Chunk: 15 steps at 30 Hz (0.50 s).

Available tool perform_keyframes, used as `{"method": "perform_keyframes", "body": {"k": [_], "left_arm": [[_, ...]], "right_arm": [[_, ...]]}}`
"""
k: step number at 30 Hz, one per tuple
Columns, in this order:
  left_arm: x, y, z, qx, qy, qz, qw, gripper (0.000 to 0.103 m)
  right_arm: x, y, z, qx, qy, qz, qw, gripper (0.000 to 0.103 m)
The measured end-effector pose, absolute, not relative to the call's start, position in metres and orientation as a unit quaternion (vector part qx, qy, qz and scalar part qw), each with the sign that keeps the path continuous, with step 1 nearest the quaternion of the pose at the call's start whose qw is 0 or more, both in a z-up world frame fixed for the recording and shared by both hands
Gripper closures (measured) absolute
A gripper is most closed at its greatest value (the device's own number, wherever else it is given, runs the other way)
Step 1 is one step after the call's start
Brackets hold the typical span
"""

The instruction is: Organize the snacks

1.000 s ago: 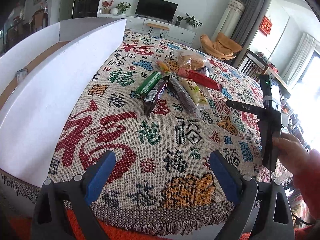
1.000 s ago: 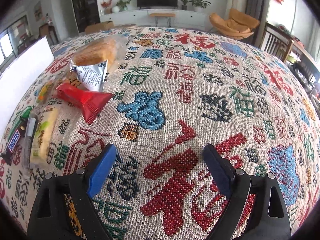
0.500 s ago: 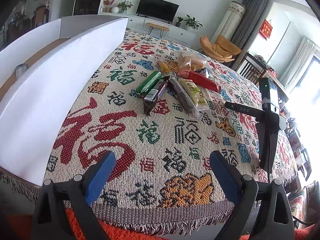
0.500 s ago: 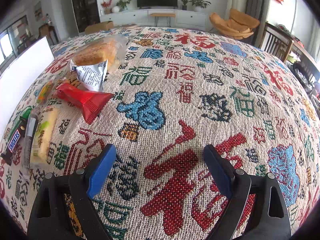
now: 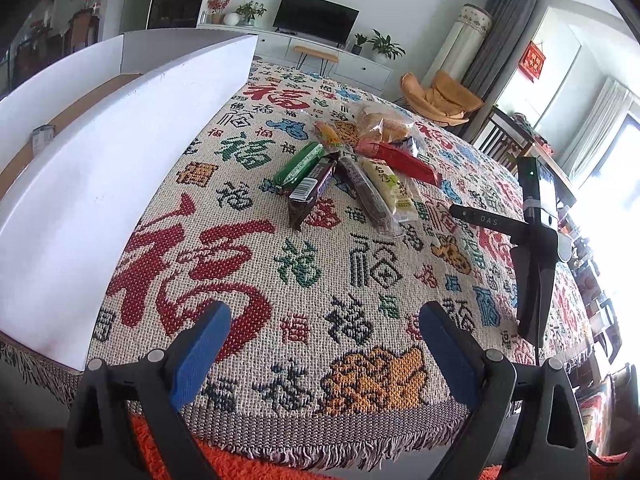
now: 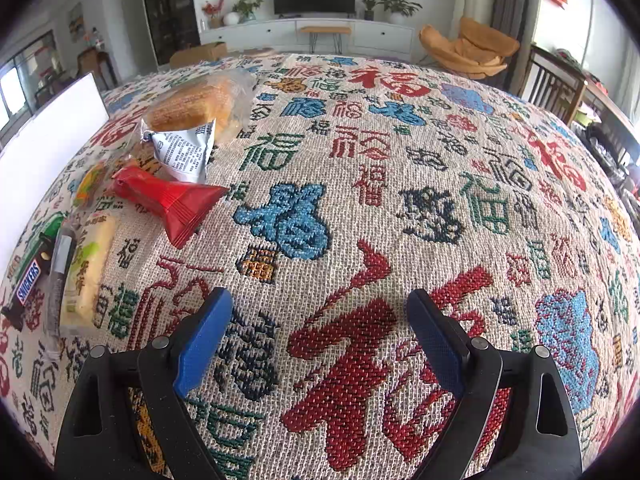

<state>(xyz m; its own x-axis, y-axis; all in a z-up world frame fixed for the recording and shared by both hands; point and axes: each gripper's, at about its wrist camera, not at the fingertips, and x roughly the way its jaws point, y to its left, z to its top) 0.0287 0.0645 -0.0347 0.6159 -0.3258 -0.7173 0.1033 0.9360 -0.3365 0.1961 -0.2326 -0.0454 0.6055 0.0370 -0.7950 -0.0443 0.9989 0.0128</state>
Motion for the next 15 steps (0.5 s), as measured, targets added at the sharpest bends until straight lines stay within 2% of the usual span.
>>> {"method": "perform_keyframes", "body": {"k": [15], "left_arm": [[0.0274,0.0666,-0.0345,-0.135,0.421,-0.119,0.889,0.009]], "right_arm": [[0.1964,-0.2323,-0.0456,-0.004,0.444,0.023,0.896,0.012]]}}
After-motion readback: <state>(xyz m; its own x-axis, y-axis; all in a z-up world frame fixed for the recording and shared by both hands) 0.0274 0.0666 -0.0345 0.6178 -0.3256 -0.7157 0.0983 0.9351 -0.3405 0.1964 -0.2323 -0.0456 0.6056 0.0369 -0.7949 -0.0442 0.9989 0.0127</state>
